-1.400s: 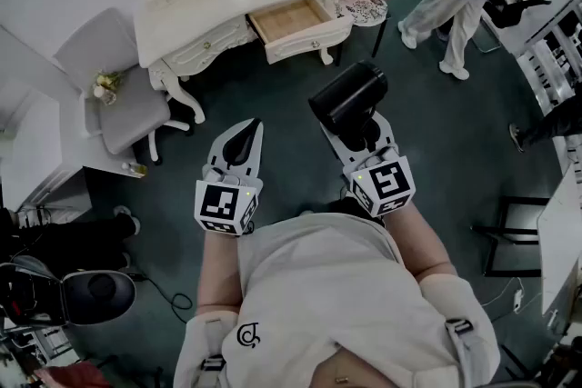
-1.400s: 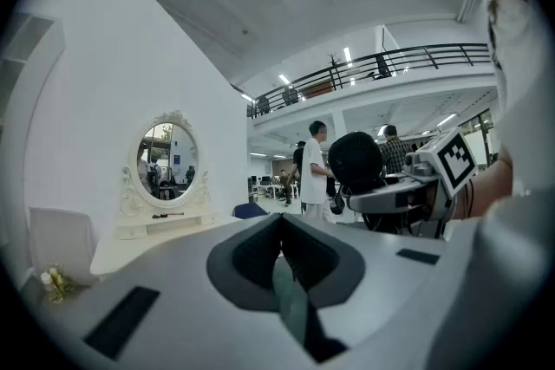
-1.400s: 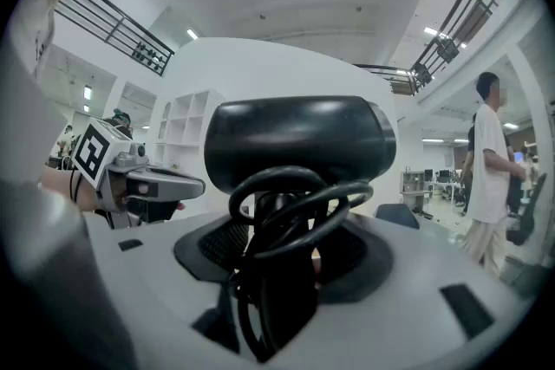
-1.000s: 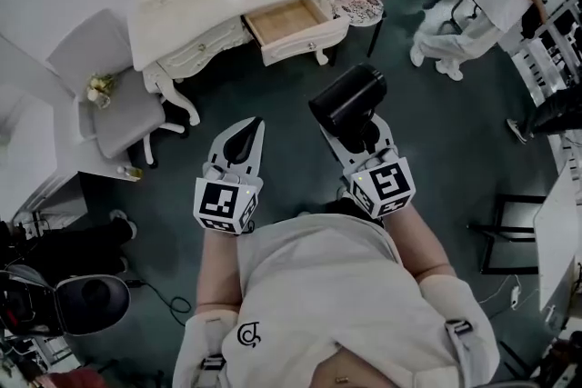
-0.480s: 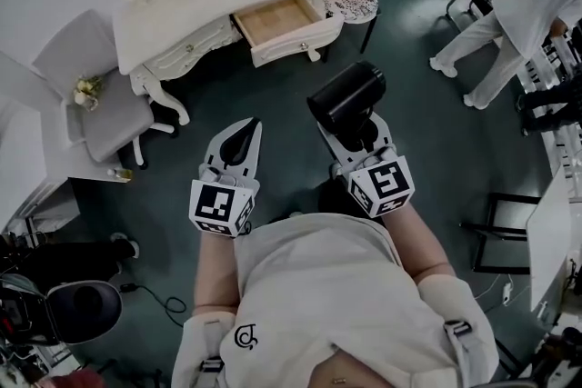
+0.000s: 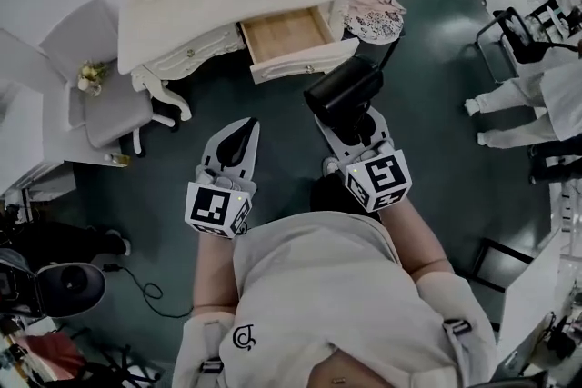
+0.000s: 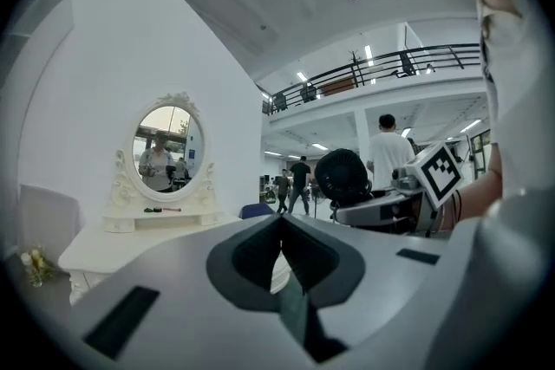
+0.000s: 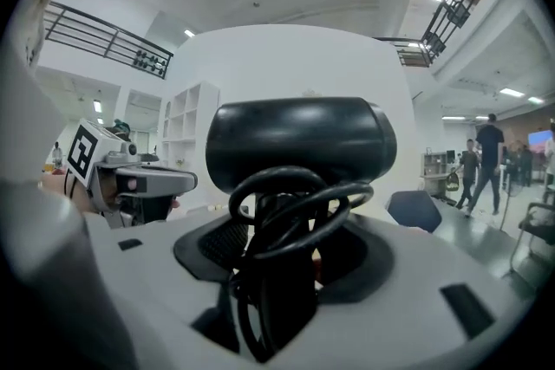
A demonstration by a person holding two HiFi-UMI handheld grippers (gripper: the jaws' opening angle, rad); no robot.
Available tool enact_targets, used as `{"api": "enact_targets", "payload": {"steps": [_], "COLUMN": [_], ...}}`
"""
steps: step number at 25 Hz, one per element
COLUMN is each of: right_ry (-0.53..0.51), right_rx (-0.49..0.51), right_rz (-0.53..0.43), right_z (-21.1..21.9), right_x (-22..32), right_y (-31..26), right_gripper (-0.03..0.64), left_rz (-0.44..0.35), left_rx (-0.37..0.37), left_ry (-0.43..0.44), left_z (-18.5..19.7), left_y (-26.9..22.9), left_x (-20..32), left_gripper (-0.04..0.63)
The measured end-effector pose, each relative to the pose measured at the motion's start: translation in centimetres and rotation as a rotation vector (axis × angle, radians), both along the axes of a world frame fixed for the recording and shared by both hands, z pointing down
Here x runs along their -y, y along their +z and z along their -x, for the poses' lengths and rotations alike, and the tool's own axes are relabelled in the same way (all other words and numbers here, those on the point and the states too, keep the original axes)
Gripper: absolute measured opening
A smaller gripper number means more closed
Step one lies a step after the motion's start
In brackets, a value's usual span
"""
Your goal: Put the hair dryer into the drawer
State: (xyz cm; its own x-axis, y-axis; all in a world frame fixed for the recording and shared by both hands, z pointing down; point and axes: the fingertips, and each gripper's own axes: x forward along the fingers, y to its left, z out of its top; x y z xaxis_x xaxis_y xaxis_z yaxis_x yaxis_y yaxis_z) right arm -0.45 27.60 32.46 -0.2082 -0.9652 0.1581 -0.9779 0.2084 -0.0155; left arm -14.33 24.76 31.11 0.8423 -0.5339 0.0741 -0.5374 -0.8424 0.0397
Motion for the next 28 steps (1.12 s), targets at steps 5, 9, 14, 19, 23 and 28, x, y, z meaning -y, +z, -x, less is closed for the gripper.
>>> {"api": "enact_targets", "payload": {"steps": [5,9,14,19,23,28], "right_ry": [-0.126,-0.224,-0.303,-0.358,-0.433,-0.509], "right_rx": [0.0,-0.015,-0.04,-0.062,-0.084,-0.162], "right_rz": [0.041,0.063,0.084,0.104,0.131,0.175], "right_z": [-6.1,-10.2,-12.8,-12.9,-11.7,-10.1], "right_x": [5.9,10.0,14.3,18.4,21.3,25.6], "right_y": [0.9,1.3,2.5,4.2,5.7,8.0], "right_gripper": [0.247,0.247,0.247,0.247,0.249,0.249], "left_rz": [0.007,-0.015,0.003,-0.012,0.009,0.02], "left_rx": [0.007,0.045,0.048,0.102,0.094,0.0], "left_ry": [-0.138,-0.219,-0.293,-0.317,-0.327,-0.265], "left_z": [-5.4,-9.4,-11.9,-12.7,-12.5,-12.5], "left_y": [-0.5,-0.8,0.2,1.1,2.3,2.1], "left_x": [4.7,7.4,10.3,14.0,16.7,20.9], "left_gripper": [0.014,0.014,0.014,0.014,0.014,0.014]}}
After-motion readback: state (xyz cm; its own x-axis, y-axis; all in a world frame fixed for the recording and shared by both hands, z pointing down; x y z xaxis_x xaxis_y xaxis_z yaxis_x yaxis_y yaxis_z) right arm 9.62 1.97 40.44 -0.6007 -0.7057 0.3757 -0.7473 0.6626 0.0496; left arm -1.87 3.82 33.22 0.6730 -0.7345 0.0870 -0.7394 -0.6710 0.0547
